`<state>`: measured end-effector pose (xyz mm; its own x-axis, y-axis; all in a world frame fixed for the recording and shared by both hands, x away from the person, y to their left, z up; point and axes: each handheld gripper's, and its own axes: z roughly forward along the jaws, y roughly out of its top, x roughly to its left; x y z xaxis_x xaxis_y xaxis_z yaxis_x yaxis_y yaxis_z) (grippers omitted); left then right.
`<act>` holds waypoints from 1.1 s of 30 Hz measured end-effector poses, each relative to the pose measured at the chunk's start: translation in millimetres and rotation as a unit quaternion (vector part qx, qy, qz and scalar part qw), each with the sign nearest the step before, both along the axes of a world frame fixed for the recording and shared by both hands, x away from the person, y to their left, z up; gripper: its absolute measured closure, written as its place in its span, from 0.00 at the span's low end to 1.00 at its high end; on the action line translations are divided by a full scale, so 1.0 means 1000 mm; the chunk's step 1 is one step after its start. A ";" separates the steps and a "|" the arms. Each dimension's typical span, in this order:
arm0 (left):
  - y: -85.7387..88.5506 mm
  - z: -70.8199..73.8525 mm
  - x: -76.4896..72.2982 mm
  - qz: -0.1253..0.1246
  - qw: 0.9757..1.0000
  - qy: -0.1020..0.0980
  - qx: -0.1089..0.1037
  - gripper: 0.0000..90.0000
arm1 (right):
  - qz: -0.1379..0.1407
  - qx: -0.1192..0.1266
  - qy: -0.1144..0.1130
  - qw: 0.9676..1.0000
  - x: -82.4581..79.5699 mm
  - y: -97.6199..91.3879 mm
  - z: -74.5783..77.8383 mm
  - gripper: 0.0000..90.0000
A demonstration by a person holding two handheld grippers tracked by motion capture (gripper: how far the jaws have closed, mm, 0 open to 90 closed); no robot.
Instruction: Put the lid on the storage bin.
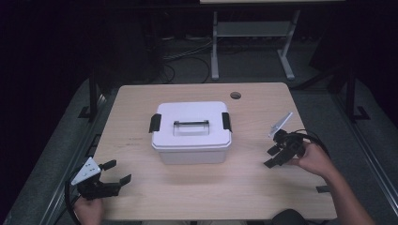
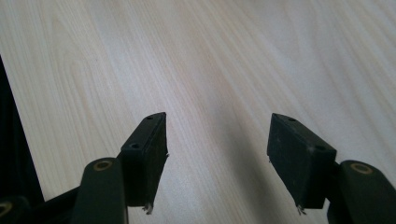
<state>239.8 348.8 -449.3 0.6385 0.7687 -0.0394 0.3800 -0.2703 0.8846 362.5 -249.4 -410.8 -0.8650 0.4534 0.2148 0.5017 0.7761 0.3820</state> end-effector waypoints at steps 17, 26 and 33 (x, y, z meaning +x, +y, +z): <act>0.000 0.000 -0.001 0.000 1.000 0.000 0.002 0.15 | -0.011 0.005 0.012 1.000 -0.014 -0.013 -0.016 0.41; -0.001 0.000 -0.001 0.000 1.000 -0.001 0.002 0.15 | -0.016 0.011 0.014 1.000 -0.021 -0.018 -0.019 0.41; -0.001 0.000 -0.001 0.000 1.000 0.000 0.002 0.15 | -0.024 0.015 0.017 0.999 -0.025 -0.022 -0.023 0.41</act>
